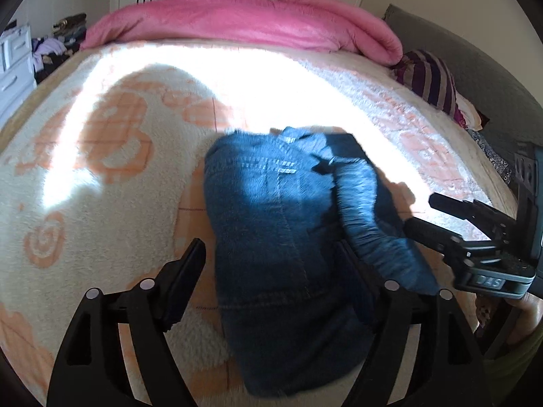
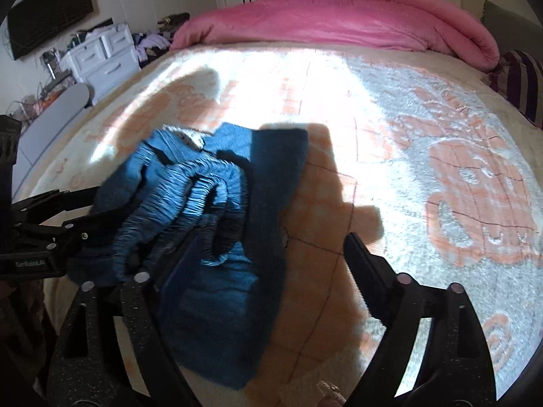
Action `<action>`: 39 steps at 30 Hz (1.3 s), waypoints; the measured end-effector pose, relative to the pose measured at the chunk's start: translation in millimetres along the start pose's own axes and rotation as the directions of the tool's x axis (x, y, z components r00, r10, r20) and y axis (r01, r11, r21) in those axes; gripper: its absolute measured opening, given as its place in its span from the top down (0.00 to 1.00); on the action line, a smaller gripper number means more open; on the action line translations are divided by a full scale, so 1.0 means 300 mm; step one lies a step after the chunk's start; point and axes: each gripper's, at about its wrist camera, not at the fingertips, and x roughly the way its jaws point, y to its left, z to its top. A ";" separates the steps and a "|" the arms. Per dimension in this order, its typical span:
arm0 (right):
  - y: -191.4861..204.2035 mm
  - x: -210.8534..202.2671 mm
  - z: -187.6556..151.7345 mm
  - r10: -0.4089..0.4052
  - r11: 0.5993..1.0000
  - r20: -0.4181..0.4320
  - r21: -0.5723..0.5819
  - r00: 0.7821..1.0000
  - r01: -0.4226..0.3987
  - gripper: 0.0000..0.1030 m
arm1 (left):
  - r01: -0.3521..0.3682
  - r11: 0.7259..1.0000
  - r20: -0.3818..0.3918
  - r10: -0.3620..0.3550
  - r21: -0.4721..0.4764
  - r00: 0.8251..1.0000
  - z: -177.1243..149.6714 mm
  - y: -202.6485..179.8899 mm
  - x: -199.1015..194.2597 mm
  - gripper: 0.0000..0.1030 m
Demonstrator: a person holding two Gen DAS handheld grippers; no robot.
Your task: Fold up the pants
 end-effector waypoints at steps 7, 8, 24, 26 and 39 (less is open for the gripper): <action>0.029 -0.188 -0.009 -0.010 1.000 0.122 -0.013 0.993 0.011 0.09 | -0.029 1.000 0.079 0.028 0.007 0.997 -0.011 -0.037 -0.155 0.04; 0.037 -0.215 -0.013 -0.010 1.000 0.138 -0.021 0.990 0.013 0.09 | -0.033 0.999 0.089 0.032 0.010 0.995 -0.014 -0.042 -0.176 0.04; 0.100 -0.460 -0.174 -0.027 0.997 0.234 -0.068 0.972 0.044 0.09 | -0.048 0.999 0.159 0.047 0.001 0.986 -0.223 -0.097 -0.405 0.04; 0.102 -0.467 -0.203 -0.025 0.997 0.225 -0.060 0.974 0.040 0.09 | -0.045 0.999 0.159 0.045 -0.004 0.986 -0.254 -0.094 -0.411 0.04; 0.102 -0.435 -0.315 -0.074 0.995 0.187 -0.048 0.980 0.084 0.09 | -0.082 0.997 0.075 0.082 -0.013 0.994 -0.377 -0.083 -0.347 0.04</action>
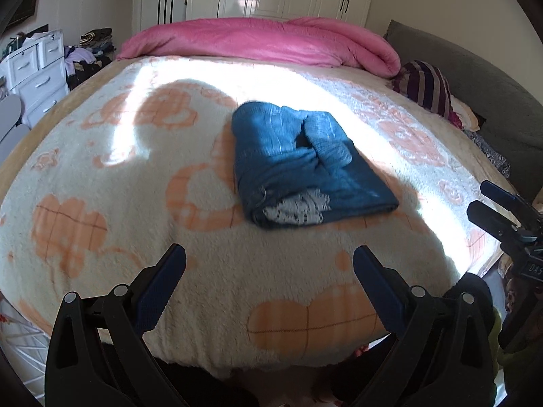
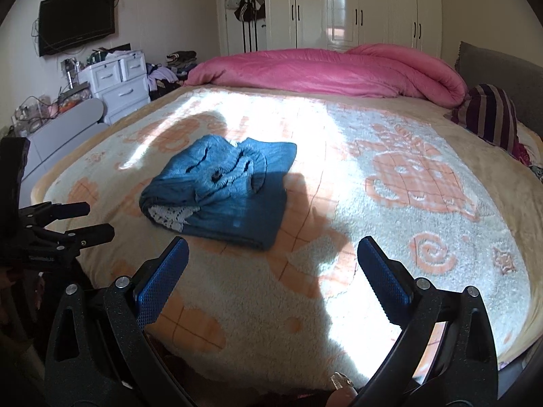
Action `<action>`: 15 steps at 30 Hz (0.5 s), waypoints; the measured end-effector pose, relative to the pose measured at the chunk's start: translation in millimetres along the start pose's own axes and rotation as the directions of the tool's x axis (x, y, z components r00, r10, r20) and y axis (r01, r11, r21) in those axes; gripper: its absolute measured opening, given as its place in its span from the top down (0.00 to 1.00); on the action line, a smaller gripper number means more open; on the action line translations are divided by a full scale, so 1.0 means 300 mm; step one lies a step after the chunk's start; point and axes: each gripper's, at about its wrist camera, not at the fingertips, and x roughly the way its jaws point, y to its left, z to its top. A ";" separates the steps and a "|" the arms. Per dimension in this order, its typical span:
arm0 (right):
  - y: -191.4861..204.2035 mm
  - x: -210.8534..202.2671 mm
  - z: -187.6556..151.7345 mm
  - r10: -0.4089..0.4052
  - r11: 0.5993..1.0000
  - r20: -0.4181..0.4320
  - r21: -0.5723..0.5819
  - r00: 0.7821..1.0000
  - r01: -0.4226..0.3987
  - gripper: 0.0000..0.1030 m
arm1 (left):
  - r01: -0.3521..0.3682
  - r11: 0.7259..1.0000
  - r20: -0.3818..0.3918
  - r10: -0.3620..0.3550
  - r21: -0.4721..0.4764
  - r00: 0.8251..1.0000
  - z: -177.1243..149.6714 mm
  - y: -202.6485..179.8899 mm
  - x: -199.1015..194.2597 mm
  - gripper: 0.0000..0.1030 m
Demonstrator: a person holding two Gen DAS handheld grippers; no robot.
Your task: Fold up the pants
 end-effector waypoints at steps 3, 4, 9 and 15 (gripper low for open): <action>0.006 0.034 -0.021 -0.015 1.000 -0.040 -0.001 0.999 0.015 0.09 | -0.018 1.000 -0.021 0.017 -0.003 1.000 -0.008 -0.003 0.024 0.04; 0.010 0.051 -0.027 -0.023 1.000 -0.060 -0.006 0.998 0.023 0.09 | -0.019 1.000 -0.025 0.019 -0.008 1.000 -0.009 -0.002 0.033 0.04; 0.022 0.127 -0.060 -0.017 1.000 -0.128 0.023 0.992 0.020 0.09 | -0.047 0.999 -0.031 0.047 -0.001 0.998 -0.006 0.000 0.067 0.04; 0.027 0.146 -0.066 -0.018 0.999 -0.126 0.035 0.992 0.023 0.09 | -0.073 0.997 -0.041 0.074 0.023 0.996 0.004 -0.011 0.084 0.04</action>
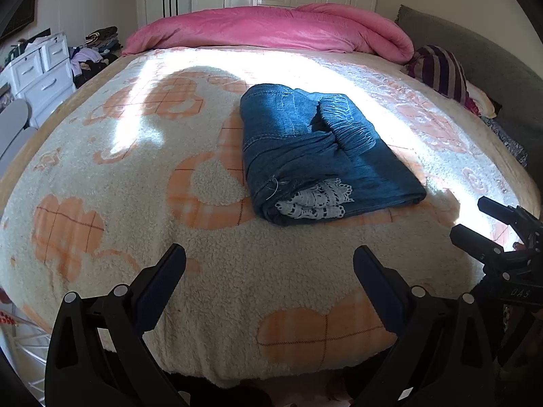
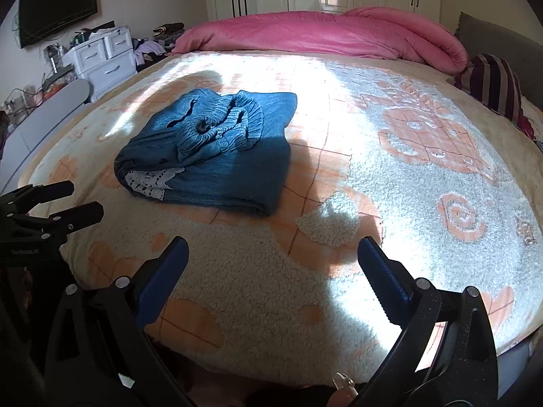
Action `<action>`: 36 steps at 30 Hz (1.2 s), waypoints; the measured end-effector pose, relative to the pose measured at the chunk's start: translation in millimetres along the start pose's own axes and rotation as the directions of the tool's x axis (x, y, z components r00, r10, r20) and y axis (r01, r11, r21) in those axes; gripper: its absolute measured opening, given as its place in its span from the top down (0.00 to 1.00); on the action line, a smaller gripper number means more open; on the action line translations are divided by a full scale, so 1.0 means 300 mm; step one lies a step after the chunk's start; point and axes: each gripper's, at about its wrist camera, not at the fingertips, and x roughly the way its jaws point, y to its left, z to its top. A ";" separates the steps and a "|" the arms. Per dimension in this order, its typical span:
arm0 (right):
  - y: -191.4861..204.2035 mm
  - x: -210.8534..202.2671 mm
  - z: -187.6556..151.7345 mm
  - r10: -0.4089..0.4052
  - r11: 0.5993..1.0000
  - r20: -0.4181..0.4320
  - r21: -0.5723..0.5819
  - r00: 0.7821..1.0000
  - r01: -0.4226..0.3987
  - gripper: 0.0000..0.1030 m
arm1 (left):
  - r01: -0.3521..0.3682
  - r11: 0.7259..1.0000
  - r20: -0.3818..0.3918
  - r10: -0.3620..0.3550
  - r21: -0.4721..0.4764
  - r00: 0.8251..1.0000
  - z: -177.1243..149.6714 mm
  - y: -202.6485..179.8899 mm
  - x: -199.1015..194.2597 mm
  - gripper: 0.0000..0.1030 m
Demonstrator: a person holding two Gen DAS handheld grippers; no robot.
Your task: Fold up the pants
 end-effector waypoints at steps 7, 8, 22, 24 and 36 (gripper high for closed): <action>-0.014 -0.003 0.006 0.005 1.000 -0.004 0.012 1.000 -0.005 0.09 | -0.001 1.000 -0.003 0.001 -0.023 1.000 0.008 0.003 0.003 0.04; -0.014 -0.004 0.006 0.009 1.000 -0.004 0.014 1.000 -0.008 0.09 | 0.001 1.000 -0.001 -0.001 -0.023 1.000 0.010 0.003 0.002 0.04; -0.018 -0.011 0.015 0.004 1.000 0.003 0.017 1.000 -0.004 0.09 | 0.005 1.000 0.004 -0.005 -0.024 1.000 0.018 -0.006 -0.014 0.04; -0.018 -0.012 0.015 0.002 1.000 0.003 0.018 1.000 -0.002 0.09 | 0.003 1.000 0.005 -0.003 -0.025 1.000 0.019 -0.006 -0.016 0.04; -0.027 -0.018 0.017 -0.011 1.000 0.005 0.029 1.000 0.010 0.09 | -0.005 0.999 0.010 0.006 -0.032 1.000 0.024 0.000 -0.023 0.04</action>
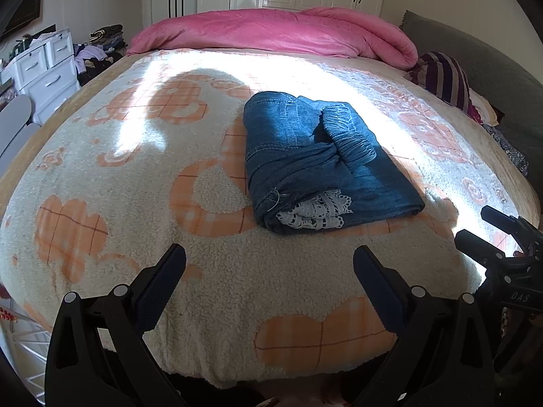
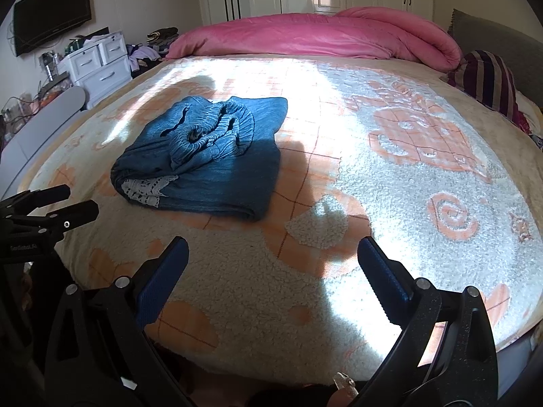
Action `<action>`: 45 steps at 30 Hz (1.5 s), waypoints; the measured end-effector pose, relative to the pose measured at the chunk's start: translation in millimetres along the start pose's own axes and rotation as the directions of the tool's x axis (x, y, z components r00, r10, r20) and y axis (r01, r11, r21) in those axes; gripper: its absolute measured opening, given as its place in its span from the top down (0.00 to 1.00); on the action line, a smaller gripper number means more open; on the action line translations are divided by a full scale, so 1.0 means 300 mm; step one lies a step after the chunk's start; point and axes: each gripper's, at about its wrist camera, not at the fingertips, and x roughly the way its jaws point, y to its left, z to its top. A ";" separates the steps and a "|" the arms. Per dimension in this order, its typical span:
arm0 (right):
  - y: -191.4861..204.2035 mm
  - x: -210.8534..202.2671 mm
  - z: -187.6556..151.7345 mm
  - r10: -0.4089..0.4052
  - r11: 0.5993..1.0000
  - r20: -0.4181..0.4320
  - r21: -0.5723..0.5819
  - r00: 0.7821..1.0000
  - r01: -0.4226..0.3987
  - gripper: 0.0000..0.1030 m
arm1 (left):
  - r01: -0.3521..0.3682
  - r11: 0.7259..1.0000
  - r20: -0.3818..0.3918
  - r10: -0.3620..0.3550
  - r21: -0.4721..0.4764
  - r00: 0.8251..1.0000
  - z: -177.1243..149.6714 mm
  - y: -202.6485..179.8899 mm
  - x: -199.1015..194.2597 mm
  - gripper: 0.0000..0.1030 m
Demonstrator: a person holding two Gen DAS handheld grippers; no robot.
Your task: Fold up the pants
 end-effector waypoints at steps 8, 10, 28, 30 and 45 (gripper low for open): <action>-0.008 -0.005 0.000 -0.008 1.000 0.001 0.008 1.000 0.008 0.09 | -0.005 1.000 -0.006 0.004 -0.007 1.000 -0.002 0.005 0.002 0.04; -0.010 -0.006 0.000 -0.012 1.000 0.003 0.011 1.000 0.012 0.09 | -0.004 1.000 -0.006 0.004 -0.005 1.000 0.000 0.005 0.001 0.04; -0.028 -0.018 0.005 -0.029 0.999 0.009 0.020 1.000 0.029 0.09 | -0.001 1.000 -0.007 0.001 -0.004 1.000 -0.002 0.003 -0.003 0.04; -0.029 -0.020 0.006 -0.031 0.999 0.009 0.019 0.999 0.031 0.09 | 0.000 1.000 -0.010 0.000 -0.004 1.000 -0.003 0.003 -0.001 0.04; -0.035 -0.011 0.008 -0.038 0.999 0.000 0.015 0.999 0.038 0.09 | 0.000 1.000 -0.007 0.000 0.012 1.000 -0.004 -0.009 -0.006 0.04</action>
